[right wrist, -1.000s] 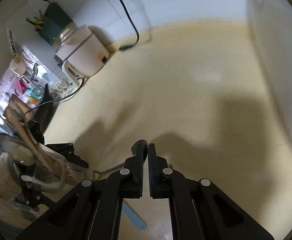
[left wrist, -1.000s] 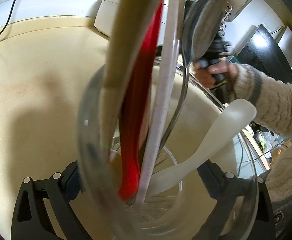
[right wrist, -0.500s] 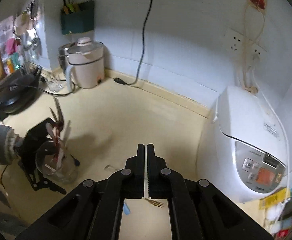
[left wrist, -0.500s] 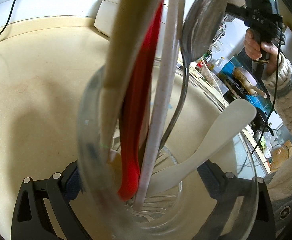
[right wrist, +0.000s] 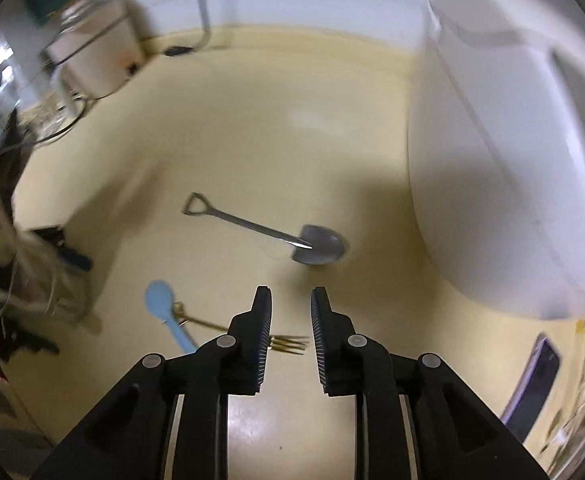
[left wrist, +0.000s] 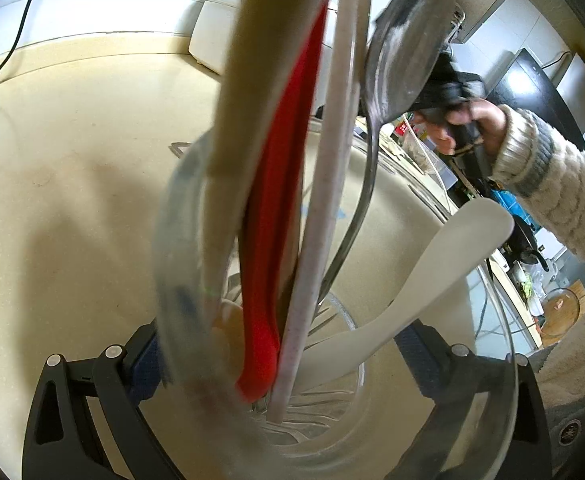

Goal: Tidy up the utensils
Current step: 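Move the right tool to the silver spade-shaped spoon on the counter, then grasp the silver spade-shaped spoon by its blade with the right tool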

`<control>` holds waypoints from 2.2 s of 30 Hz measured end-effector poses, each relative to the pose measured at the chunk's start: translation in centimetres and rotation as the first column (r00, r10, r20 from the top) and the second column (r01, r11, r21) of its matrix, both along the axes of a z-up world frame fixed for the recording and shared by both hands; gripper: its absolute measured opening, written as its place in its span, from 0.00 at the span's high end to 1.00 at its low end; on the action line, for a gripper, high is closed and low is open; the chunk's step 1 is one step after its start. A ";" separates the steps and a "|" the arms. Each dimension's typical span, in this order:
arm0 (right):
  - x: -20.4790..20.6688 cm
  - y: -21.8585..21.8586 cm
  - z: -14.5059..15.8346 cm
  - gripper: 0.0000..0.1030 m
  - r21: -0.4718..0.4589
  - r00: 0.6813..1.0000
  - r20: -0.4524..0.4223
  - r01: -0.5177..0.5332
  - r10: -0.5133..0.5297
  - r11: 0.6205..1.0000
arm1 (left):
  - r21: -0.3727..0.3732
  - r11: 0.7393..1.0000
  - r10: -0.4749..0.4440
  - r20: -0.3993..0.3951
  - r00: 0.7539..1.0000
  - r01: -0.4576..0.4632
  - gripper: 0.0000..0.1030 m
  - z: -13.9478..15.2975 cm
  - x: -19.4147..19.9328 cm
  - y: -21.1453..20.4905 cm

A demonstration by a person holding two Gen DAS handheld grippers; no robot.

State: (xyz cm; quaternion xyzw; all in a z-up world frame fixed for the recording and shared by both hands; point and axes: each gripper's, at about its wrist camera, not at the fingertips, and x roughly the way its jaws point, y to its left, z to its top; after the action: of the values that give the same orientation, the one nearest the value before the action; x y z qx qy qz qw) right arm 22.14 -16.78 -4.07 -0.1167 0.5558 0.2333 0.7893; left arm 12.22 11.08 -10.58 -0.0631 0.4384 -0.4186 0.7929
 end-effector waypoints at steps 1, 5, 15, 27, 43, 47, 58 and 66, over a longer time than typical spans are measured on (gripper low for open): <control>0.9 -0.3 -0.8 0.78 0.006 0.998 -0.042 0.042 -0.042 0.999 | 0.000 1.000 0.000 0.000 1.000 0.000 0.03 0.0 0.0 0.0; 3.0 -1.7 -2.7 0.77 0.126 0.977 -0.127 0.185 -0.169 0.975 | 0.000 1.000 0.000 0.000 1.000 0.000 0.03 0.0 0.0 0.0; 1.3 3.7 -1.9 0.69 -0.307 0.955 0.140 -0.211 0.263 0.928 | -0.008 1.000 0.000 -0.004 1.000 0.000 0.03 -0.1 0.1 0.4; 3.1 8.2 -3.6 0.64 -0.442 0.803 -0.186 -0.583 0.566 0.682 | -0.013 1.000 0.001 -0.007 1.000 -0.001 0.03 -0.3 0.3 0.6; 4.1 12.2 -4.3 0.66 -0.413 0.727 -0.313 -0.684 0.612 0.602 | -0.023 1.000 0.001 -0.012 1.000 -0.001 0.03 -0.2 0.5 1.0; 2.4 11.1 -3.9 0.69 -0.382 0.743 -0.302 -0.669 0.598 0.638 | -0.023 1.000 0.001 -0.012 1.000 -0.001 0.03 -0.2 0.5 1.0; -1.2 5.9 -2.7 0.96 -0.028 0.841 -0.305 -0.478 0.448 0.878 | -0.023 1.000 0.001 -0.012 1.000 -0.001 0.03 -0.2 0.5 1.0; -5.2 3.4 -2.7 0.88 0.086 0.881 -0.300 -0.356 0.365 0.930 | -0.018 1.000 0.002 -0.010 1.000 -0.002 0.03 -0.2 0.5 1.0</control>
State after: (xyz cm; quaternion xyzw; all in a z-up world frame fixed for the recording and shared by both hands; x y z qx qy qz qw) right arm 16.95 -13.42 -6.74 -0.1688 0.6384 0.3992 0.6361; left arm 12.76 12.12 -10.82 -0.0728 0.4385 -0.4216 0.7904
